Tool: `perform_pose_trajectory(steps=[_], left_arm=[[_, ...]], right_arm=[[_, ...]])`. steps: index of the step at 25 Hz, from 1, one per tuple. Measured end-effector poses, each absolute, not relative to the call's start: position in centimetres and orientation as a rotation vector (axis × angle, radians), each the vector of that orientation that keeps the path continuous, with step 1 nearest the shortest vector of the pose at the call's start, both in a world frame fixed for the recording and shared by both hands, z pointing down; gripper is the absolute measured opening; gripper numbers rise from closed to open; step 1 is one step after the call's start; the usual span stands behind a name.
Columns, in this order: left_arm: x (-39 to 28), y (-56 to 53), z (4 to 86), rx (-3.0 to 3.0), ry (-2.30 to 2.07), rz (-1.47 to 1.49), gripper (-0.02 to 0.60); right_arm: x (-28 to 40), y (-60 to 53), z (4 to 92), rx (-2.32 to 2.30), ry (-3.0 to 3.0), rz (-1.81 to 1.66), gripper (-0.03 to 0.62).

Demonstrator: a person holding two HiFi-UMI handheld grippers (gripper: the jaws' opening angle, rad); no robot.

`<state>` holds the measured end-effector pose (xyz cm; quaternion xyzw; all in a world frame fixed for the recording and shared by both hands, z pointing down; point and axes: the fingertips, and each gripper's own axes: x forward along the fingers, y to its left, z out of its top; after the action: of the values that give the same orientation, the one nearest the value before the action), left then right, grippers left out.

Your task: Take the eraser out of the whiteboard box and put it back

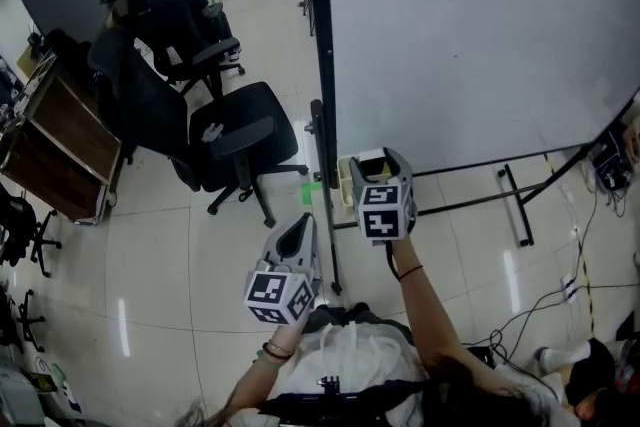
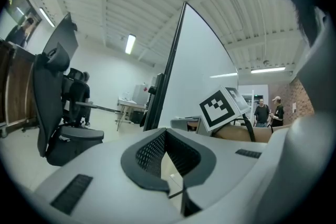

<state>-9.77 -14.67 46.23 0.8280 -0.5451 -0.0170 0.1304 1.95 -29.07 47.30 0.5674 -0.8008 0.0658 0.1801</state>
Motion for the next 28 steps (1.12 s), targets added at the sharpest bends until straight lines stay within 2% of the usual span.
perform_pose_trajectory(steps=[6, 8, 9, 10, 11, 12, 17, 28], left_arm=[[-9.3, -14.4, 46.4, 2.410, -1.563, -0.045, -0.015], [-8.9, -14.3, 46.3, 2.421, -1.553, -0.047, -0.015], [-8.9, -14.3, 46.3, 2.424, -1.550, -0.047, -0.015], [-8.9, -14.3, 46.3, 2.425, -1.549, -0.046, -0.015], [-8.9, -14.3, 46.3, 2.424, -1.548, -0.045, -0.015], [-8.9, -14.4, 46.3, 2.423, -1.548, -0.044, -0.015], [-8.4, -14.6, 46.2, 2.432, -1.535, -0.050, -0.015], [-7.8, -14.8, 46.3, 2.446, -1.514, -0.040, -0.015]], right_arm=[[2.8, -28.7, 46.5, 1.642, -2.305, 0.220, 0.350], [4.0, -27.2, 44.2, 1.712, -2.376, 0.178, 0.276], [4.6, -26.0, 42.4, 1.764, -2.431, 0.163, 0.208], [5.0, -24.6, 40.5, 1.818, -2.489, 0.156, 0.093], [5.4, -23.3, 39.1, 1.860, -2.537, 0.158, 0.012], [5.7, -22.2, 38.2, 1.879, -2.569, 0.172, 0.000], [5.1, -18.4, 38.4, 1.768, -2.633, 0.335, 0.000], [2.8, -16.7, 40.9, 1.593, -2.566, 0.307, 0.002]])
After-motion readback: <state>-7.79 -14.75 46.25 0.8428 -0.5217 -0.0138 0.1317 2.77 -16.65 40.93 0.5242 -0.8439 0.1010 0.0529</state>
